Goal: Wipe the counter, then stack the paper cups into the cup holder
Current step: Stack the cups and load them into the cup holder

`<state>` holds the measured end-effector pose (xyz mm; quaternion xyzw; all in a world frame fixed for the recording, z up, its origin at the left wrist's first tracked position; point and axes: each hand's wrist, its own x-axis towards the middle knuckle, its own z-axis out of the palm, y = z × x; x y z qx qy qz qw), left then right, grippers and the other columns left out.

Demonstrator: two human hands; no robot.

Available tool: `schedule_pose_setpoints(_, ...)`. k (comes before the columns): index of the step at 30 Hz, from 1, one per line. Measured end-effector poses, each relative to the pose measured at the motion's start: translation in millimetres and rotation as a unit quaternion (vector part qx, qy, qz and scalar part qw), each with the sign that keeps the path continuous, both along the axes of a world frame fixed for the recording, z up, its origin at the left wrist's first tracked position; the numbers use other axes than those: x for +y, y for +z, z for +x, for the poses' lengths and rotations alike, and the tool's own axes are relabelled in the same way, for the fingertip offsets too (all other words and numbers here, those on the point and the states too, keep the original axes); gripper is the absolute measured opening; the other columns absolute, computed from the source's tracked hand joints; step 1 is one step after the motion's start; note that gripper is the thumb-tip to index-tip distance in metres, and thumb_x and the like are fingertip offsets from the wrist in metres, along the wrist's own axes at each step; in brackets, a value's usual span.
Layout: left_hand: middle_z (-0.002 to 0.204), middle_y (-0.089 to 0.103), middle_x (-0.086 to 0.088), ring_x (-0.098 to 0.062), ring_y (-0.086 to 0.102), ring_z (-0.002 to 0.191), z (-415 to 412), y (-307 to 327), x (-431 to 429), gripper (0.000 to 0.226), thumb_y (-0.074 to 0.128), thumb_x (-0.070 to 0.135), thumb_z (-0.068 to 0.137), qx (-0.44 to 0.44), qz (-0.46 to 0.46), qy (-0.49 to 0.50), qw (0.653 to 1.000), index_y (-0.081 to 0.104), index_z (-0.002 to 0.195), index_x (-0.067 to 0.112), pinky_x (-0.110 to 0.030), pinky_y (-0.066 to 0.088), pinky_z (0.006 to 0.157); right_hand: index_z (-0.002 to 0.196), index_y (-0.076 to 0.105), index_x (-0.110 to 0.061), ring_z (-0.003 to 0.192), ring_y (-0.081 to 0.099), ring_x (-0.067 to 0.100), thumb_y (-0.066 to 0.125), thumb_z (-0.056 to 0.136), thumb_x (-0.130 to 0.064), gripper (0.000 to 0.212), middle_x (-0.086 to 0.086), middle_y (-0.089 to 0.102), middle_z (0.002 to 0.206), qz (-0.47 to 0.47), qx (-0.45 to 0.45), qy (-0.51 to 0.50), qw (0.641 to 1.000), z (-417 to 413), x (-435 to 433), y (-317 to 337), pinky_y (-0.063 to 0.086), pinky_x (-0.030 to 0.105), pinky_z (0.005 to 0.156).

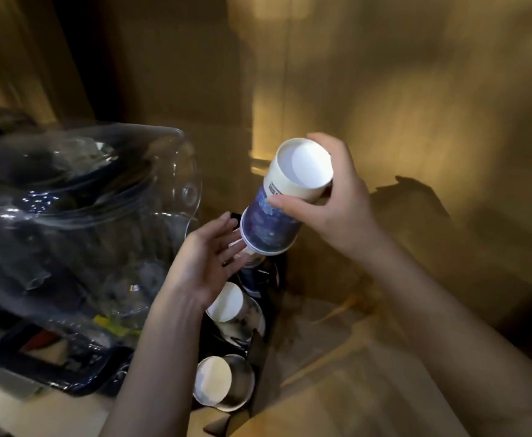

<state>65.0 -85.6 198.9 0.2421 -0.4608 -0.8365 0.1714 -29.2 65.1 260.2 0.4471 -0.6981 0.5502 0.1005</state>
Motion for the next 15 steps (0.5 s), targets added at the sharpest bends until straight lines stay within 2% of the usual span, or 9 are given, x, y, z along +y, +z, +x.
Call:
schedule_pose_setpoints(2,0.106,0.064,-0.008,-0.021,0.061,0.097,6,-2,-6,0.028,0.056,0.033,0.085,0.005,0.025,0.006,1.0,0.06,0.103,0.012,-0.037,0.047,0.089,0.125,0.034,-0.029,0.107,0.045,0.006,0.074,0.06,-0.048,0.078,-0.012,0.045,0.115,0.022,0.002,0.005,1.0,4,-14,-2,0.048,0.025,0.088)
schedule_pose_setpoints(3,0.109,0.063,-0.009,-0.021,0.06,0.099,9,-3,-8,0.031,0.055,0.033,0.085,0.007,0.029,0.011,0.999,0.06,0.107,0.011,-0.035,0.048,0.086,0.126,0.034,-0.028,0.108,0.046,0.009,0.073,0.06,-0.049,0.08,-0.01,0.046,0.117,0.035,0.004,0.003,0.999,6,-20,-4,0.049,0.032,0.089)
schedule_pose_setpoints(5,0.112,0.063,-0.01,-0.02,0.061,0.096,13,-4,-8,0.037,0.055,0.032,0.086,0.007,0.037,0.026,0.999,0.058,0.115,0.008,-0.031,0.048,0.077,0.127,0.032,-0.028,0.109,0.046,0.014,0.073,0.061,-0.051,0.081,-0.006,0.046,0.119,0.059,0.001,0.004,0.998,7,-29,-10,0.049,0.04,0.09)
schedule_pose_setpoints(7,0.116,0.063,-0.013,-0.022,0.062,0.099,14,-6,-9,0.044,0.055,0.031,0.086,0.002,0.046,0.035,0.998,0.056,0.121,0.004,-0.031,0.048,0.077,0.128,0.029,-0.031,0.112,0.045,0.016,0.074,0.063,-0.049,0.081,-0.004,0.045,0.122,0.078,-0.019,0.015,0.997,7,-36,-16,0.049,0.045,0.091)
schedule_pose_setpoints(9,0.123,0.061,-0.016,-0.028,0.06,0.109,14,-8,-10,0.05,0.056,0.033,0.085,-0.002,0.057,0.018,0.998,0.054,0.126,0.005,-0.033,0.049,0.082,0.128,0.029,-0.031,0.111,0.044,0.014,0.074,0.064,-0.049,0.08,-0.007,0.044,0.122,0.097,-0.015,0.013,0.995,5,-42,-24,0.049,0.043,0.091)
schedule_pose_setpoints(12,0.123,0.059,-0.016,-0.027,0.057,0.115,9,-12,-9,0.049,0.055,0.036,0.086,-0.007,0.044,-0.008,0.999,0.054,0.127,0.01,-0.031,0.048,0.086,0.13,0.029,-0.031,0.107,0.039,0.008,0.076,0.064,-0.047,0.082,-0.011,0.041,0.118,0.137,0.006,-0.012,0.99,-1,-51,-39,0.039,0.031,0.088)
schedule_pose_setpoints(15,0.119,0.064,-0.007,-0.019,0.059,0.112,3,-21,-9,0.041,0.054,0.038,0.088,-0.016,-0.064,0.006,0.998,0.059,0.122,0.016,-0.033,0.045,0.097,0.132,0.027,-0.03,0.111,0.042,0.015,0.077,0.063,-0.046,0.087,0.0,0.043,0.131,0.2,-0.01,-0.008,0.98,-9,-58,-60,0.034,0.03,0.087)
